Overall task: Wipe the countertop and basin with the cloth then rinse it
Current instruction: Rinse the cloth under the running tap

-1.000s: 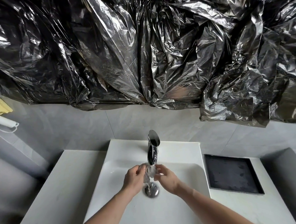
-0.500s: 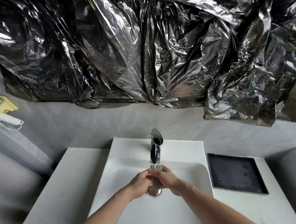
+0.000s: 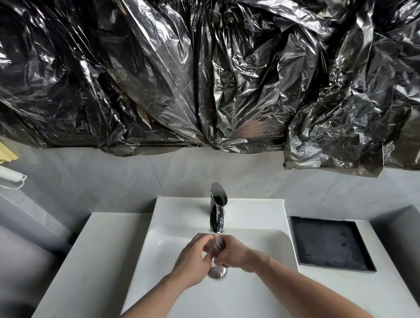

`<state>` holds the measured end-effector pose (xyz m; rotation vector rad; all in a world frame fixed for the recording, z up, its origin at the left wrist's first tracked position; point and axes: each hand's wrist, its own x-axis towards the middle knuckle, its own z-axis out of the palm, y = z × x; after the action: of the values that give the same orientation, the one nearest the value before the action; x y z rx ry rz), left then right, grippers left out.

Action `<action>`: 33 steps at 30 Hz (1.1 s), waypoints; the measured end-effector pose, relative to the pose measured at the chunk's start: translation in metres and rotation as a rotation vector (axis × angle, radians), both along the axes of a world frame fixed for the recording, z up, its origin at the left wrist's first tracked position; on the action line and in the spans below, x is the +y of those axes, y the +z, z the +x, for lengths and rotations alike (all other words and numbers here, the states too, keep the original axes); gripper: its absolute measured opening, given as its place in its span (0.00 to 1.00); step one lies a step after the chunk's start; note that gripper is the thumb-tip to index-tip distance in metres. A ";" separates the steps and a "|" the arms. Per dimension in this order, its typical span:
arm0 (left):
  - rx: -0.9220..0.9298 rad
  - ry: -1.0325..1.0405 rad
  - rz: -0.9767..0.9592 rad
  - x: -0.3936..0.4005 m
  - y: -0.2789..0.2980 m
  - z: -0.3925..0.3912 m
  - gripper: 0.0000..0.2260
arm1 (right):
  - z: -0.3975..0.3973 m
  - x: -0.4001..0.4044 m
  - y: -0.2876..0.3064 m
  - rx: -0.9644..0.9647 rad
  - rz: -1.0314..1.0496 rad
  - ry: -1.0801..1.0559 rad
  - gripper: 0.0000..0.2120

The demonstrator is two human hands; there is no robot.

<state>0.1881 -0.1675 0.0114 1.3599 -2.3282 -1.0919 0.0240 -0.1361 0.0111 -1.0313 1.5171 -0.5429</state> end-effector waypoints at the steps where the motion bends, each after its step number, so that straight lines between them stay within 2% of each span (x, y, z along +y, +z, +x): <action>1: 0.017 0.044 -0.024 -0.001 0.001 -0.001 0.16 | 0.001 -0.001 0.000 0.011 -0.027 -0.012 0.20; 4: 0.060 0.191 -0.015 -0.008 0.002 -0.001 0.10 | 0.001 -0.002 -0.003 0.039 -0.056 -0.131 0.27; 7: 0.135 0.270 0.079 -0.014 -0.001 0.000 0.03 | -0.001 -0.004 -0.009 0.102 -0.107 -0.120 0.27; 10: 0.149 0.311 0.125 -0.016 -0.002 -0.004 0.06 | 0.002 -0.003 -0.007 0.164 -0.103 -0.035 0.26; 16: 0.083 0.413 0.111 -0.018 0.005 -0.015 0.22 | 0.006 0.001 -0.008 0.008 -0.144 -0.013 0.15; 18: 0.076 0.426 0.091 -0.021 0.009 -0.014 0.21 | 0.005 0.003 -0.004 -0.053 -0.114 -0.062 0.10; 20: 0.079 0.414 0.078 -0.021 0.013 -0.012 0.14 | 0.002 0.003 -0.004 -0.099 -0.055 -0.108 0.09; 22: 0.063 0.331 0.018 -0.016 0.017 -0.007 0.05 | -0.001 0.002 -0.005 -0.141 0.034 -0.152 0.09; 23: 0.039 0.235 -0.029 -0.014 0.019 -0.003 0.05 | -0.003 0.002 -0.006 -0.153 0.084 -0.167 0.09; 26: -0.110 -0.125 -0.169 -0.002 0.024 0.011 0.25 | -0.008 0.001 -0.003 -0.126 0.197 -0.121 0.08; 28: -0.190 -0.288 -0.222 0.005 0.025 0.016 0.33 | -0.007 0.001 0.001 -0.122 0.231 -0.034 0.09; 30: -0.261 -0.366 -0.258 0.007 0.020 0.016 0.34 | -0.003 0.000 0.004 -0.121 0.243 0.017 0.13; 33: -0.317 -0.338 -0.289 0.002 0.012 0.012 0.31 | 0.004 0.000 0.009 -0.066 0.209 0.052 0.15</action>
<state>0.1998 -0.1652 0.0234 1.1252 -2.8890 -0.6071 0.0280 -0.1358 0.0200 -0.8802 1.4508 -0.3702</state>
